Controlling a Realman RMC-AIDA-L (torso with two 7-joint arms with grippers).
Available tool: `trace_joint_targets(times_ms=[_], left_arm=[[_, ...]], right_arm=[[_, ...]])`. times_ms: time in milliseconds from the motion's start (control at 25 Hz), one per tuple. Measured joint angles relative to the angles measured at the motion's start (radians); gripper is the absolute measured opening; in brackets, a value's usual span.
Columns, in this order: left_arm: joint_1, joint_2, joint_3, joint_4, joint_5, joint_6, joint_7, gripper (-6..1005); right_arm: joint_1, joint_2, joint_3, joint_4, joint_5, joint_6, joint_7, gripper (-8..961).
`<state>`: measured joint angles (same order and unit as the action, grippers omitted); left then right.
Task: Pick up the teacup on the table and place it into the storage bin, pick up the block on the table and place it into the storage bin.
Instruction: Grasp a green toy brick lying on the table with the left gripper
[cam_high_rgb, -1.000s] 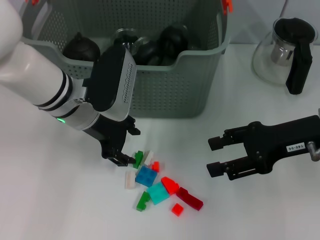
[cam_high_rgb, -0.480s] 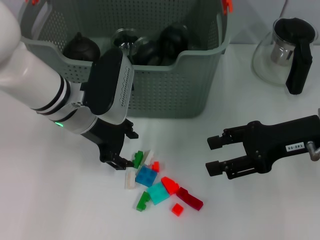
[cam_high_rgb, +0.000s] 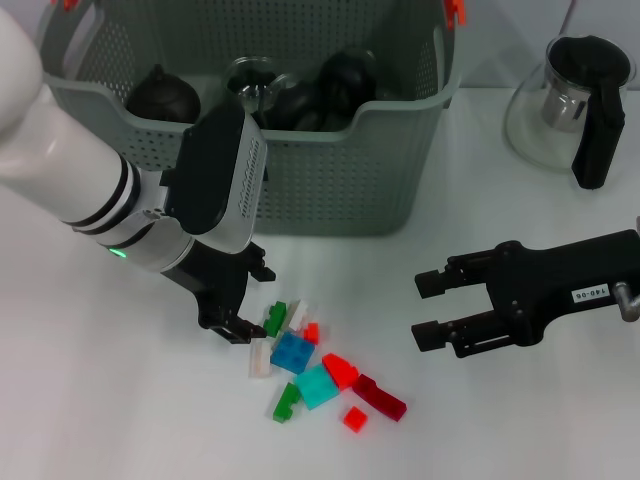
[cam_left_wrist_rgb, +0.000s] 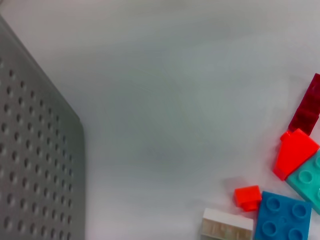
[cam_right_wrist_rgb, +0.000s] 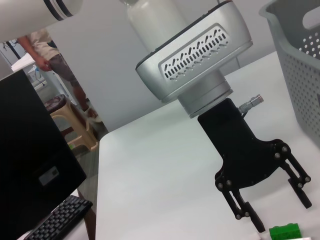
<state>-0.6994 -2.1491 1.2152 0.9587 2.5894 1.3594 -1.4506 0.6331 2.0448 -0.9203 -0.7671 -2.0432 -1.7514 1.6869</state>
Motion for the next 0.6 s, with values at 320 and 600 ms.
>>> trace_joint_targets(times_ms=[320,600], left_arm=[[-0.001,-0.004,0.010,-0.003,0.001,-0.007,0.000,683],[-0.004,-0.008,0.016,-0.005,0.002,-0.008,-0.001,681]], right_arm=[[0.000,0.000,0.011,0.000,0.000,0.001,-0.013,795],[0.000,0.000,0.014,0.001,0.000,-0.001,-0.017,795]])
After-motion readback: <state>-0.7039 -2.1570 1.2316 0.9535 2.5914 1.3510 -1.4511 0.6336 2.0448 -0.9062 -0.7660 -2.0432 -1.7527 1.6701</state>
